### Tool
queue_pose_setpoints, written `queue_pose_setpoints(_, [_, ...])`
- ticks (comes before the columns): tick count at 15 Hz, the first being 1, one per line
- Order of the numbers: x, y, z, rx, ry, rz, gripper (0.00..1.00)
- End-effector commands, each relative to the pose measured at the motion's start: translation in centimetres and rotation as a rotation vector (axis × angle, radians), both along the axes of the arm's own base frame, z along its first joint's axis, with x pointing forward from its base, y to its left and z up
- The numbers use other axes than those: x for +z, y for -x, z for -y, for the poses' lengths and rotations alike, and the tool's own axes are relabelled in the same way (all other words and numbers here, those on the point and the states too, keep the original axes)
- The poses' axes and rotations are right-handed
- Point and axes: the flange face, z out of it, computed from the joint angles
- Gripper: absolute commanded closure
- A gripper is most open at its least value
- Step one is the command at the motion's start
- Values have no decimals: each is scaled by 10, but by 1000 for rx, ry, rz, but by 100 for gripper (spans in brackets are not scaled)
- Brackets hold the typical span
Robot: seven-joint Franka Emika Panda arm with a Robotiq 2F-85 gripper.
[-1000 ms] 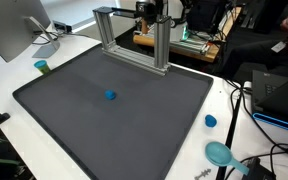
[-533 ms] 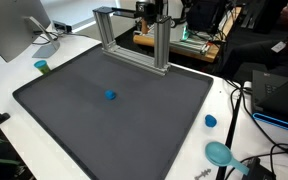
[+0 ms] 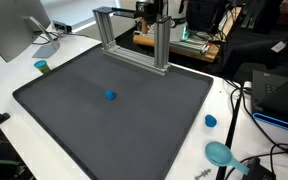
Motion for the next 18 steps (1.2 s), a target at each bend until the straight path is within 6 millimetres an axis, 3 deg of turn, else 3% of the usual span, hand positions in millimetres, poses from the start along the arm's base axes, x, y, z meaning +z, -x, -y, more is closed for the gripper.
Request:
queue_pose_setpoints(1, [7, 29, 12, 2, -25, 76, 0])
queue_pose_setpoints(3, [10, 37, 19, -16, -60, 107, 0])
queue_pose_setpoints(4, [6, 19, 10, -13, -20, 63, 0])
queue_pose_setpoints(8, [10, 31, 18, -24, -31, 93, 0])
queue_pose_setpoints(18, [10, 31, 18, -23, -33, 95, 0])
